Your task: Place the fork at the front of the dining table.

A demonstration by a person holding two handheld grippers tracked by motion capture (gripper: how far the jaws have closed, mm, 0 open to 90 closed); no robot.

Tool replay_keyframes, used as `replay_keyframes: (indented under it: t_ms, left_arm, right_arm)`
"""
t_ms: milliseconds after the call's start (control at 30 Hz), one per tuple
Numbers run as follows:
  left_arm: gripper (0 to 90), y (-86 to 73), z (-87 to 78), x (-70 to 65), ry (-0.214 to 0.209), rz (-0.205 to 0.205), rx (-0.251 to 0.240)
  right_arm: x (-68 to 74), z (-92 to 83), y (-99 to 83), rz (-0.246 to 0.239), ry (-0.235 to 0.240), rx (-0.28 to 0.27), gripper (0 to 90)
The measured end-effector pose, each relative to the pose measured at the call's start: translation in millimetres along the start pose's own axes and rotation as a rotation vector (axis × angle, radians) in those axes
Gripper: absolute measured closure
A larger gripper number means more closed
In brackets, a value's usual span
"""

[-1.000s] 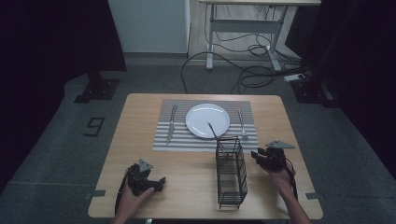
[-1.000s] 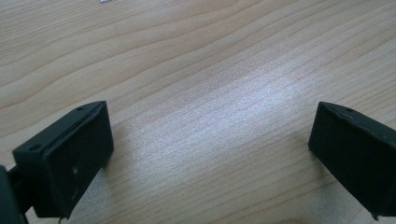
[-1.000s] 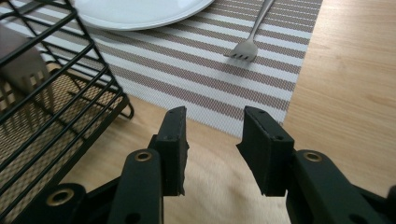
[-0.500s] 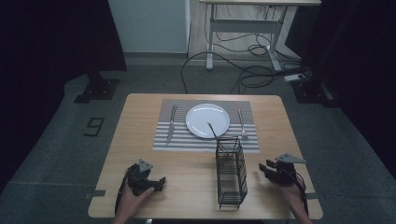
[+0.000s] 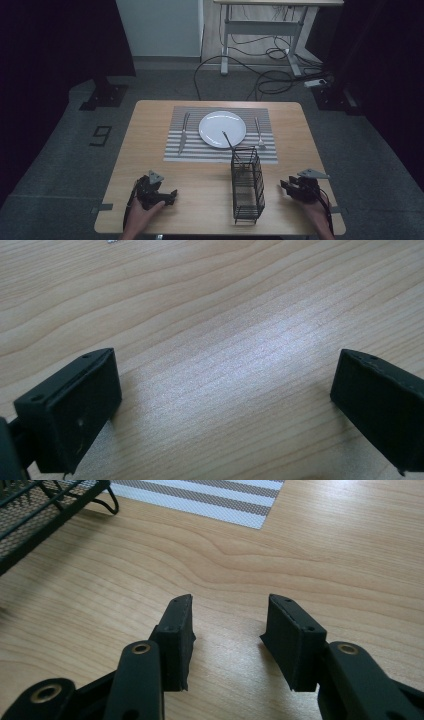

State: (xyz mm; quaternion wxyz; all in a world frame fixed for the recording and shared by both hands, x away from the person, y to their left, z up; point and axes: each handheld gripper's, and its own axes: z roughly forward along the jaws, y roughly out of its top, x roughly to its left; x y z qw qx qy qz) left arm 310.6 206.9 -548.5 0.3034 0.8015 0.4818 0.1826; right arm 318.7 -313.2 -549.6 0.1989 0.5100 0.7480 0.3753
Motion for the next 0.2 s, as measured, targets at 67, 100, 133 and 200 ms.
replay_keyframes:
  t_ms: [67,100,133,200]
  left_arm:
    - [0.0,0.0,0.0,0.0,0.0,0.0,0.0]
    - [0.0,0.0,0.0,0.0,0.0,0.0,0.0]
    - [0.0,0.0,0.0,0.0,0.0,0.0,0.0]
    - [0.0,-0.1,0.0,-0.1,0.0,-0.001,0.0]
  right_arm:
    - [-0.5,0.5,0.0,0.001,-0.002,0.001,53.0]
    - [-1.2,1.7,-0.2,0.001,-0.005,0.007,52.6]
    - [-1.2,1.7,-0.2,0.001,-0.005,0.007,52.6]
    - [-0.9,2.9,-0.5,-0.003,-0.008,0.005,52.2]
